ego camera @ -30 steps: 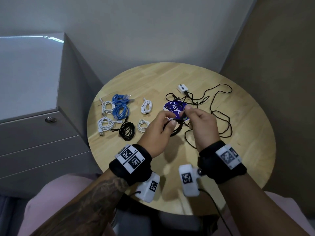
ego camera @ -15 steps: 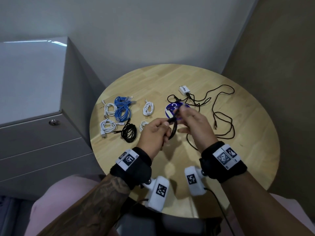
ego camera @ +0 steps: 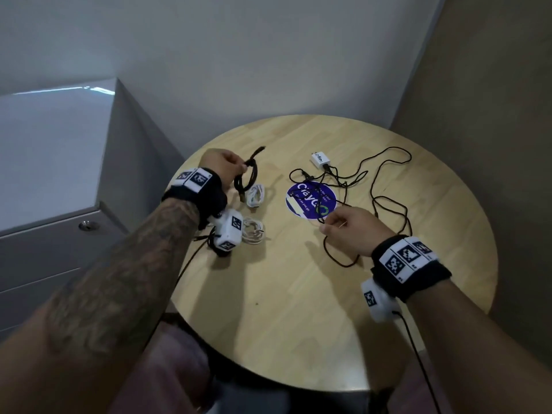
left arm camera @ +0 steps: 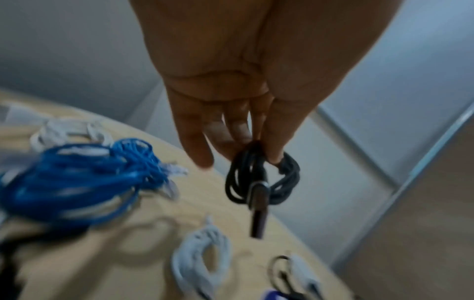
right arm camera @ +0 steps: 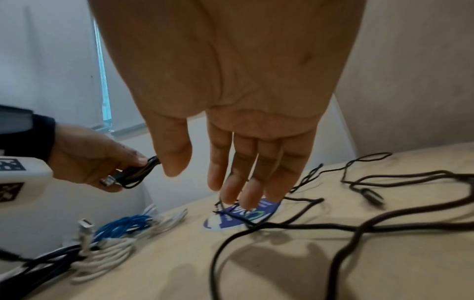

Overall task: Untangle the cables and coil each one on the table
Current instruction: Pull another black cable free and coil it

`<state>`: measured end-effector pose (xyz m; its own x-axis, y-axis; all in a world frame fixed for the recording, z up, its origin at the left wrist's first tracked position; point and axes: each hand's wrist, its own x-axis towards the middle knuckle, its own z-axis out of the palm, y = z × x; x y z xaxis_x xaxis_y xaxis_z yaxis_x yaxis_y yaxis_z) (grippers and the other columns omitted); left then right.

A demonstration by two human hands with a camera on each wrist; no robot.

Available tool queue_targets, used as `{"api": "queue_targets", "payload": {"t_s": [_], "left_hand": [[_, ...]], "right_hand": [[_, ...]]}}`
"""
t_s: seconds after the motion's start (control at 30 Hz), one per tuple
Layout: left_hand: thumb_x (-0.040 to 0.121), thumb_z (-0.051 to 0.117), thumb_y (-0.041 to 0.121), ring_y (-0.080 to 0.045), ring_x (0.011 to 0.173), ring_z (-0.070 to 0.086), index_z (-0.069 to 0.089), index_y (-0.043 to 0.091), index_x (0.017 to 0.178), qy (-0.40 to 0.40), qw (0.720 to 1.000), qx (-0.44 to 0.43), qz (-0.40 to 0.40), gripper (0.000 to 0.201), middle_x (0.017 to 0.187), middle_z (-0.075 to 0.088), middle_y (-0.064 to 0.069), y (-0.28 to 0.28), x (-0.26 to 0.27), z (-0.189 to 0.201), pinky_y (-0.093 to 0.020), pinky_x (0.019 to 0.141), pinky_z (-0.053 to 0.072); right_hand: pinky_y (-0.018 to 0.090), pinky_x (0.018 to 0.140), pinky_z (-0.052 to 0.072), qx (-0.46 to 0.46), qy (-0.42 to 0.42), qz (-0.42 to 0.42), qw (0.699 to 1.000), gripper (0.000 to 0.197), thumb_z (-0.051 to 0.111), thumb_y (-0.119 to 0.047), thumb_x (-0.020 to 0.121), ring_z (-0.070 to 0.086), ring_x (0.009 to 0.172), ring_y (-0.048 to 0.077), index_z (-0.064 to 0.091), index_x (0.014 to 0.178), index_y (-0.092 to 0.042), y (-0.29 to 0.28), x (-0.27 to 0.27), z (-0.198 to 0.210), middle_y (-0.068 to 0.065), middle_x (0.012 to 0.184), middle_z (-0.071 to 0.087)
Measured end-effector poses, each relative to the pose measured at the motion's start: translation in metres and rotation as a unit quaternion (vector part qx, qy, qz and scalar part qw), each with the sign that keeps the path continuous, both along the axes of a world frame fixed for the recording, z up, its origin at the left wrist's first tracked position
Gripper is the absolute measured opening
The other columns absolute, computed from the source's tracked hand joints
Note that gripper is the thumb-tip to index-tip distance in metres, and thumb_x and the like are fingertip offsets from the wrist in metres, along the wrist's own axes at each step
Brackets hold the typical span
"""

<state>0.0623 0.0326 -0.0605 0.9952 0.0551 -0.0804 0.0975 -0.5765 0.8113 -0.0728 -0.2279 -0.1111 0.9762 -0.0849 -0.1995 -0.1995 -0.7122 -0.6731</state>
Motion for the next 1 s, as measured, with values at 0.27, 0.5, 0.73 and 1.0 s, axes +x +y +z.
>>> {"api": "queue_targets", "payload": {"t_s": [0.27, 0.5, 0.73, 1.0], "left_hand": [[0.078, 0.079, 0.019, -0.03, 0.079, 0.069, 0.076, 0.01, 0.086, 0.102, 0.957, 0.23, -0.142, 0.012, 0.083, 0.073, -0.01, -0.055, 0.025, -0.049, -0.04, 0.076, 0.06], [0.085, 0.06, 0.014, -0.031, 0.083, 0.061, 0.058, 0.02, 0.105, -0.046, 0.912, 0.376, -0.157, 0.021, 0.11, 0.049, -0.006, -0.085, 0.006, -0.05, -0.035, 0.069, 0.048], [0.092, 0.059, 0.032, -0.023, 0.107, 0.06, 0.058, 0.02, 0.121, 0.008, 0.963, 0.152, -0.224, 0.031, 0.118, 0.063, -0.003, -0.14, -0.039, -0.05, -0.034, 0.093, 0.048], [0.095, 0.059, 0.006, -0.013, 0.06, 0.063, 0.061, 0.003, 0.109, -0.01, 0.936, -0.234, -0.263, 0.014, 0.067, 0.067, 0.002, -0.132, -0.102, -0.042, -0.023, 0.064, 0.051]], "right_hand": [[0.032, 0.086, 0.052, -0.071, 0.042, -0.022, 0.996, 0.024, 0.071, -0.044, 0.087, 0.062, 0.096, 0.016, 0.066, 0.1, -0.025, -0.029, 0.015, -0.003, -0.006, 0.1, 0.067], [0.035, 0.091, 0.053, -0.128, 0.085, -0.002, 0.988, 0.037, 0.071, -0.027, 0.086, 0.061, 0.106, 0.02, 0.059, 0.122, -0.026, -0.034, 0.011, -0.01, -0.002, 0.12, 0.062], [0.035, 0.091, 0.055, -0.211, 0.105, 0.065, 0.97, 0.021, 0.064, -0.017, 0.093, 0.067, 0.105, 0.027, 0.071, 0.112, -0.016, -0.029, 0.007, -0.007, 0.007, 0.113, 0.07], [0.021, 0.051, 0.045, 0.179, -0.09, -0.043, 0.979, 0.011, 0.07, -0.017, 0.093, 0.053, 0.046, 0.005, 0.07, 0.083, -0.012, -0.042, -0.014, 0.051, 0.001, 0.059, 0.06]]}}
